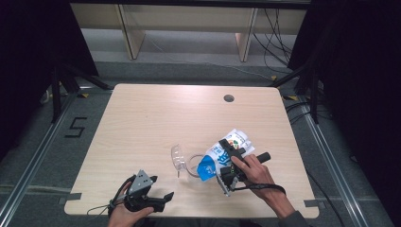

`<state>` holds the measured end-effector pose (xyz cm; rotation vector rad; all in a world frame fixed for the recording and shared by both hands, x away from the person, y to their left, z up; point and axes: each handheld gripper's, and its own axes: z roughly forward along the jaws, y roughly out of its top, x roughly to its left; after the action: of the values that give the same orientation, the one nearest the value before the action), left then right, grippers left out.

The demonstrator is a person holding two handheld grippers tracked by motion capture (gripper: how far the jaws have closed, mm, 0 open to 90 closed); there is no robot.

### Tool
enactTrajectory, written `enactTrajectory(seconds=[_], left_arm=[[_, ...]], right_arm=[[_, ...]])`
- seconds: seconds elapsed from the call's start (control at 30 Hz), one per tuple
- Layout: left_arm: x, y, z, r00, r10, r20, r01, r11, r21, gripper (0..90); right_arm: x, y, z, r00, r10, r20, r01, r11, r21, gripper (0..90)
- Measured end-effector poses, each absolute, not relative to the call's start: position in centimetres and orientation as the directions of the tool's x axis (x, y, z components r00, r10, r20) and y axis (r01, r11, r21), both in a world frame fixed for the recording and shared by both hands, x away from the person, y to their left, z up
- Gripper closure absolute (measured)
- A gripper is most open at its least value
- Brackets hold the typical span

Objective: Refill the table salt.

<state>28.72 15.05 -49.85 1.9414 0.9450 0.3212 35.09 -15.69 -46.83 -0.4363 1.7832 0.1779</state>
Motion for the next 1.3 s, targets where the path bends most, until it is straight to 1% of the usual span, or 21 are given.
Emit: enactTrajectory(seconds=[0.07, 0.13, 0.23, 0.3, 0.4, 0.43, 0.47, 0.63, 0.67, 0.73, 0.83, 0.9, 0.93, 1.0, 1.03, 1.1, 1.17, 1.2, 1.3], left_arm=[[28.72, 15.06, -49.84, 0.671, 0.727, -0.148, 0.486, -0.280, 0.828, 15.4], [28.72, 15.06, -49.85, 0.671, 0.727, -0.148, 0.486, -0.281, 0.827, 15.4], [28.71, 15.05, -49.86, 0.668, 0.729, -0.151, 0.487, -0.274, 0.829, 15.4], [28.69, 15.10, -49.80, 0.666, 0.731, -0.149, 0.492, -0.280, 0.824, 15.4], [28.72, 15.08, -49.83, 0.667, 0.730, -0.148, 0.490, -0.280, 0.826, 15.4], [28.73, 15.08, -49.85, 0.667, 0.730, -0.149, 0.491, -0.280, 0.825, 15.4], [28.74, 15.10, -49.85, 0.667, 0.730, -0.148, 0.492, -0.282, 0.824, 15.4], [28.79, 15.19, -49.87, 0.667, 0.731, -0.148, 0.492, -0.283, 0.823, 15.4], [28.79, 15.18, -49.87, 0.666, 0.731, -0.148, 0.493, -0.283, 0.823, 15.4], [28.79, 15.18, -49.87, 0.666, 0.731, -0.149, 0.493, -0.282, 0.823, 15.4], [28.80, 15.22, -49.85, 0.668, 0.730, -0.143, 0.492, -0.289, 0.821, 15.4], [28.79, 15.23, -49.84, 0.667, 0.732, -0.140, 0.493, -0.292, 0.819, 15.4], [28.78, 15.17, -49.86, 0.663, 0.734, -0.147, 0.495, -0.282, 0.822, 15.4], [28.80, 15.19, -49.87, 0.666, 0.731, -0.150, 0.495, -0.281, 0.822, 15.4], [28.81, 15.18, -49.90, 0.667, 0.730, -0.151, 0.492, -0.278, 0.825, 15.4], [28.82, 15.25, -49.88, 0.670, 0.728, -0.146, 0.491, -0.287, 0.823, 15.4], [28.81, 15.27, -49.84, 0.670, 0.729, -0.143, 0.492, -0.292, 0.820, 15.4], [28.81, 15.27, -49.83, 0.670, 0.729, -0.143, 0.492, -0.292, 0.820, 15.4], [28.82, 15.27, -49.83, 0.670, 0.729, -0.142, 0.492, -0.292, 0.820, 15.4]], right_arm=[[35.16, -15.63, -46.71, -0.185, -0.215, -0.959, -0.400, 0.908, -0.127, 51.3], [35.09, -15.69, -46.65, -0.199, -0.214, -0.956, -0.385, 0.914, -0.124, 51.4], [35.27, -15.56, -46.30, -0.162, -0.256, -0.953, -0.415, 0.894, -0.170, 51.4], [35.27, -15.56, -46.31, -0.162, -0.257, -0.953, -0.416, 0.894, -0.170, 51.4], [35.01, -15.71, -46.78, -0.204, -0.204, -0.958, -0.373, 0.921, -0.117, 51.4], [34.99, -15.71, -46.87, -0.200, -0.201, -0.959, -0.374, 0.920, -0.115, 51.4], [35.09, -15.63, -46.76, -0.190, -0.222, -0.956, -0.390, 0.911, -0.134, 51.4], [35.10, -15.65, -46.77, -0.191, -0.221, -0.956, -0.388, 0.912, -0.133, 51.6], [34.98, -15.73, -46.91, -0.202, -0.202, -0.958, -0.371, 0.922, -0.116, 51.6], [34.98, -15.74, -46.99, -0.191, -0.198, -0.962, -0.370, 0.922, -0.116, 51.6], [35.09, -15.57, -46.70, -0.179, -0.238, -0.955, -0.391, 0.908, -0.153, 51.8], [35.20, -15.38, -46.41, -0.146, -0.276, -0.950, -0.418, 0.888, -0.193, 51.8], [35.20, -15.37, -46.41, -0.146, -0.275, -0.950, -0.418, 0.888, -0.192, 51.9], [35.02, -15.49, -46.67, -0.173, -0.241, -0.955, -0.388, 0.908, -0.158, 51.9], [35.07, -15.43, -46.58, -0.164, -0.253, -0.953, -0.396, 0.902, -0.171, 52.0], [34.97, -15.49, -46.71, -0.179, -0.238, -0.955, -0.378, 0.912, -0.156, 52.1], [35.03, -15.48, -46.68, -0.173, -0.239, -0.955, -0.388, 0.908, -0.157, 52.2], [35.08, -15.45, -46.61, -0.148, -0.249, -0.957, -0.398, 0.901, -0.172, 52.2], [35.10, -15.52, -46.68, -0.156, -0.246, -0.957, -0.397, 0.902, -0.167, 52.4]])
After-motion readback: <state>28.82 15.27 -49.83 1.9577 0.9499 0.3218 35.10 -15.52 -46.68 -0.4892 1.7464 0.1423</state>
